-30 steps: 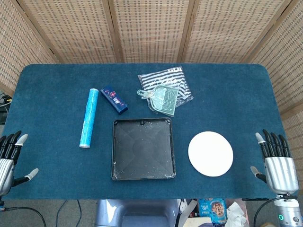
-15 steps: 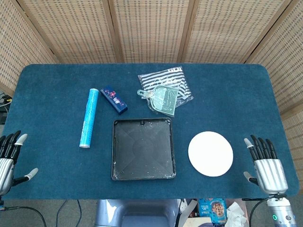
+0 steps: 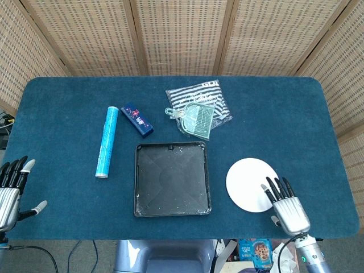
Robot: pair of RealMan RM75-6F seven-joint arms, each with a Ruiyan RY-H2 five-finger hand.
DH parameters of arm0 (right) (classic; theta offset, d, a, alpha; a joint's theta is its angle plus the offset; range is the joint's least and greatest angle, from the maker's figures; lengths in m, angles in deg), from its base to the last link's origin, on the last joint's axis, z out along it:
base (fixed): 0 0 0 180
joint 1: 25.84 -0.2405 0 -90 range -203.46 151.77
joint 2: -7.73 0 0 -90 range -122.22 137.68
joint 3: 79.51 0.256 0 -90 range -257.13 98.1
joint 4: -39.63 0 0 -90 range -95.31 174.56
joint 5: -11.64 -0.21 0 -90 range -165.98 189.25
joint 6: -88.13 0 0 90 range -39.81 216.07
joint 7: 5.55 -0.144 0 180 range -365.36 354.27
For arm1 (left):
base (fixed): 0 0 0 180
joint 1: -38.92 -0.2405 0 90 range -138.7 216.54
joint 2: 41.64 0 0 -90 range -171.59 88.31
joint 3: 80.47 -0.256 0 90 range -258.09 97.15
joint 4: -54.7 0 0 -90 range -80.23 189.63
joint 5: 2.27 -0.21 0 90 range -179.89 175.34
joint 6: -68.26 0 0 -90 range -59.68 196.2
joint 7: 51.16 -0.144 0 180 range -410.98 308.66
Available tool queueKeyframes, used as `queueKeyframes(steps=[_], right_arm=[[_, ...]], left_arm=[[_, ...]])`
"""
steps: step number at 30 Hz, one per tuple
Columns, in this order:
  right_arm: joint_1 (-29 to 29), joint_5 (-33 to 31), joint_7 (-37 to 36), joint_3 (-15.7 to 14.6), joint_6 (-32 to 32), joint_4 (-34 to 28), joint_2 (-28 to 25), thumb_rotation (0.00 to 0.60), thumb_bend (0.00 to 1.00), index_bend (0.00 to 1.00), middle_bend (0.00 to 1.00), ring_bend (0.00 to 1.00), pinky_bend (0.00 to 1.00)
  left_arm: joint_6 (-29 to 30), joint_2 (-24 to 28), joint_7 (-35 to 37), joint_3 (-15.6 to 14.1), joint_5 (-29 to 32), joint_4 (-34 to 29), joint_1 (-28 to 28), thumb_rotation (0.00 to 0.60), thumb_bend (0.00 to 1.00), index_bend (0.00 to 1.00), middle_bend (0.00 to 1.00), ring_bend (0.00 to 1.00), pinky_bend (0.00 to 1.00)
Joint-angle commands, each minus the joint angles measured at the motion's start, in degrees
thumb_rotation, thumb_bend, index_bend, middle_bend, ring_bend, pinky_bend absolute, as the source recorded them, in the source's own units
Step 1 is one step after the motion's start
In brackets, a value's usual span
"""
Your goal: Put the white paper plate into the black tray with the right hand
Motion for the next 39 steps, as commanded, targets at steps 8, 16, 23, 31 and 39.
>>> queueKeyframes(steps=[8,16,23,31,39], right_arm=[[-2.90,0.52,-1.41,0.26,2.79,4.88,6.20,0.600,0.00,0.17,0.00,0.00,0.00],[-3.99,-1.11,-0.74,0.88,4.73,6.60,7.84,0.600,0.02,0.21,0.00,0.00,0.00],[-4.61,-2.21,-1.58,2.20,3.92,7.99,9.25,0.600,0.38,0.31,0.00,0.00,0.00],[-5.72,-3.92,-2.08,4.39,3.19,8.13,9.36,0.600,0.43,0.32,0.00,0.00,0.00],[-8.22,-6.11,-0.52,6.82,5.00,10.15,10.13,0.600,0.43,0.48,0.01,0.00,0.03]], left_arm=[[-0.59,0.03,0.11,0.35,0.88,0.15,0.23,0.600,0.00,0.00,0.00,0.00,0.00],[-1.10,-0.17,-0.11,0.79,1.95,0.22,0.45,0.600,0.00,0.00,0.00,0.00,0.00],[-1.53,-0.55,-0.79,0.69,2.14,0.26,0.60,0.600,0.00,0.00,0.00,0.00,0.00],[-1.69,-0.83,-1.32,0.63,2.21,0.32,0.68,0.600,0.00,0.00,0.00,0.00,0.00],[-1.73,-0.95,-1.50,0.69,2.41,0.38,0.70,0.600,0.00,0.00,0.00,0.00,0.00]])
